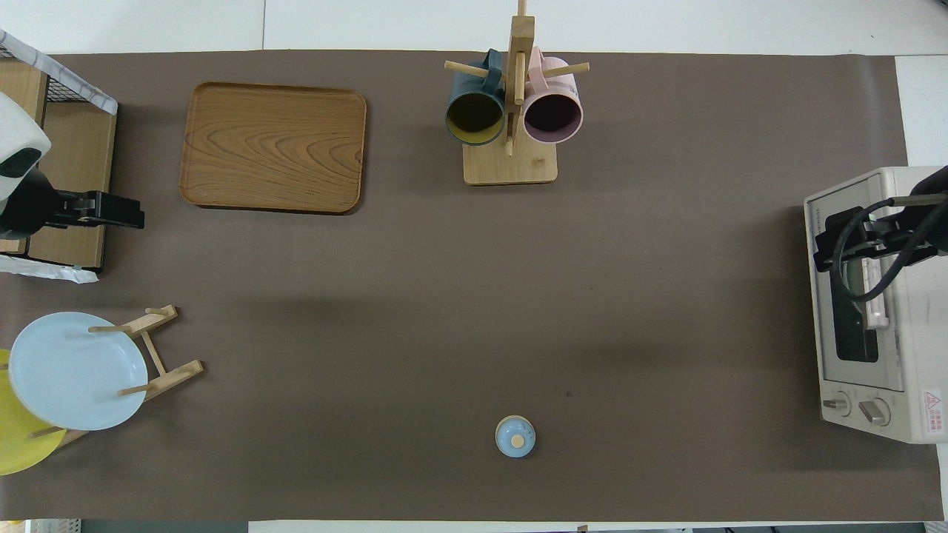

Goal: Put corn in oven

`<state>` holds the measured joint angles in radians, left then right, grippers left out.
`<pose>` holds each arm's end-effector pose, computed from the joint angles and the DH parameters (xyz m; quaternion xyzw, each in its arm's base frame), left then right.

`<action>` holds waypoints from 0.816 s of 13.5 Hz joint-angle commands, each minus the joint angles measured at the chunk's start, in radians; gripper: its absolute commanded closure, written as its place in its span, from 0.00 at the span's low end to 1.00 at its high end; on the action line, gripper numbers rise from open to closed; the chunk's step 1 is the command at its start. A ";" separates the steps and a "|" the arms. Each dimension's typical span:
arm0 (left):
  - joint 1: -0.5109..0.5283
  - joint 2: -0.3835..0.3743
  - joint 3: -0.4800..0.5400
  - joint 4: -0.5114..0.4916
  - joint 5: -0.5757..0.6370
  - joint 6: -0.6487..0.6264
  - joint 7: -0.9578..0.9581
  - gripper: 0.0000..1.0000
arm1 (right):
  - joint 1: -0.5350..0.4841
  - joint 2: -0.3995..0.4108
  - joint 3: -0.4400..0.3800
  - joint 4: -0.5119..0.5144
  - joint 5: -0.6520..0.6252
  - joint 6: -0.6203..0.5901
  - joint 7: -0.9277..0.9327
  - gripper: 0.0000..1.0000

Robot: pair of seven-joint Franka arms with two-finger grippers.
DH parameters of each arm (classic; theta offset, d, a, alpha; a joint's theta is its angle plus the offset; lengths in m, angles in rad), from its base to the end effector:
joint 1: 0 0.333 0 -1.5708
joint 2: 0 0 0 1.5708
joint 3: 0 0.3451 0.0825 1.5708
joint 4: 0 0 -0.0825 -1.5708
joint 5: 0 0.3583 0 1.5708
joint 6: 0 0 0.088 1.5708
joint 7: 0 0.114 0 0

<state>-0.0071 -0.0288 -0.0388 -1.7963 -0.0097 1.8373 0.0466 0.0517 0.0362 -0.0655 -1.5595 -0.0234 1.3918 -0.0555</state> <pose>0.5352 -0.0257 0.5836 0.9984 -0.0451 0.0349 0.0041 0.5182 -0.0094 0.6191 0.9945 0.0197 -0.1021 0.0093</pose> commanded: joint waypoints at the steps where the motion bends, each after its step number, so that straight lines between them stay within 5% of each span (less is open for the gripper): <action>1: -0.005 -0.025 0.002 -0.028 0.019 0.020 0.002 0.00 | 0.022 -0.059 -0.017 -0.062 0.013 0.038 0.013 0.00; 11: -0.005 -0.023 0.002 -0.028 0.020 0.020 0.002 0.00 | -0.035 -0.058 -0.017 -0.063 0.025 0.069 0.028 0.00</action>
<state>-0.0072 -0.0288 -0.0388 -1.7963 -0.0097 1.8377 0.0466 0.0206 0.0000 -0.0863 -1.5978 -0.0226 1.4395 -0.0414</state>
